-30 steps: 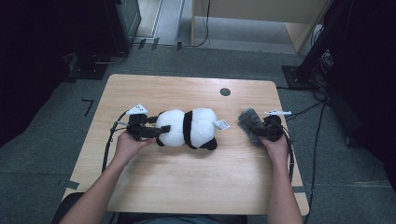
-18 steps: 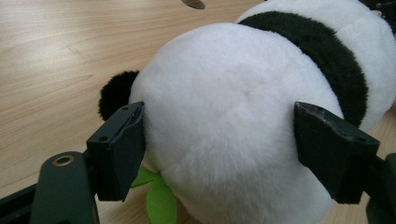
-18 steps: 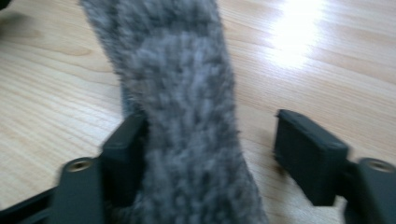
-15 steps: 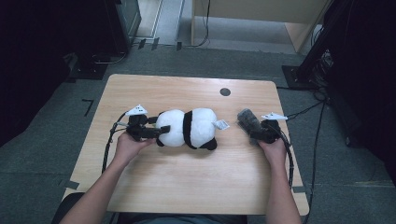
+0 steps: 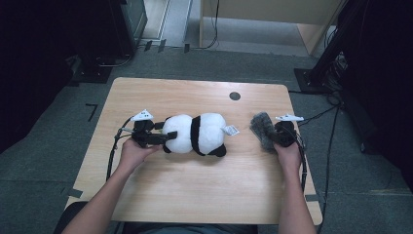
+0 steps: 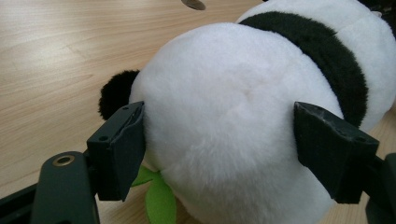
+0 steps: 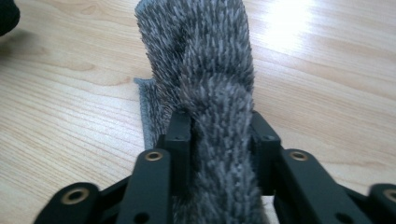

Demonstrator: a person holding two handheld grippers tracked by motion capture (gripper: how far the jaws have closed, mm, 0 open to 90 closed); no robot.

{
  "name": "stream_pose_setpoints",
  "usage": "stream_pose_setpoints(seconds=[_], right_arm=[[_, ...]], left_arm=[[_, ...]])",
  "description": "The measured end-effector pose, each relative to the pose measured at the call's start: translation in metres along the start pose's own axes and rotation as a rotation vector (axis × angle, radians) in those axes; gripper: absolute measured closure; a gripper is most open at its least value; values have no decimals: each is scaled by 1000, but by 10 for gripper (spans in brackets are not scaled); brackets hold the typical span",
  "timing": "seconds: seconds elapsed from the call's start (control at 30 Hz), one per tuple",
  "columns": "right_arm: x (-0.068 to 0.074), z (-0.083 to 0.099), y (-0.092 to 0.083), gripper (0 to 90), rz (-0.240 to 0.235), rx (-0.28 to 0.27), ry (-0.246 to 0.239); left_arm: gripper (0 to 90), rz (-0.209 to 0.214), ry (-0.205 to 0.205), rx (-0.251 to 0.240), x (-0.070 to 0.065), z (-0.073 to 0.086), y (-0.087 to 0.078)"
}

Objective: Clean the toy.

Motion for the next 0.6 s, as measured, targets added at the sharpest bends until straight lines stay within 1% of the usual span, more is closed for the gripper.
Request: stream_pose_setpoints(seconds=[0.07,0.2,0.27,0.33,0.4,0.5,0.6], right_arm=[[1,0,-1,723,-35,15,40],[1,-3,-6,752,-38,35,37],[1,-5,-9,758,-41,36,44],[0,-8,-14,764,-41,32,63],[1,-14,-20,764,-46,8,78],[2,-22,-28,762,-42,-16,68],[7,-31,-36,758,-44,-28,54]], left_arm=[[199,2,0,-1,0,0,0],[198,2,2,-1,0,0,0],[196,1,1,-2,0,0,0],[194,-2,2,0,0,0,0],[192,-4,3,-3,0,0,0],[188,0,4,-4,1,0,0],[187,-2,4,-4,0,0,0]])
Point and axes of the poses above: each handheld gripper's, and its own axes: y roughly forward along the jaws, z roughly out of its underside, x roughly to its left, the point moved 10 cm from there along y, roughly forward along the jaws, and after that the axes turned 10 degrees about -y, right-handed, at the moved point
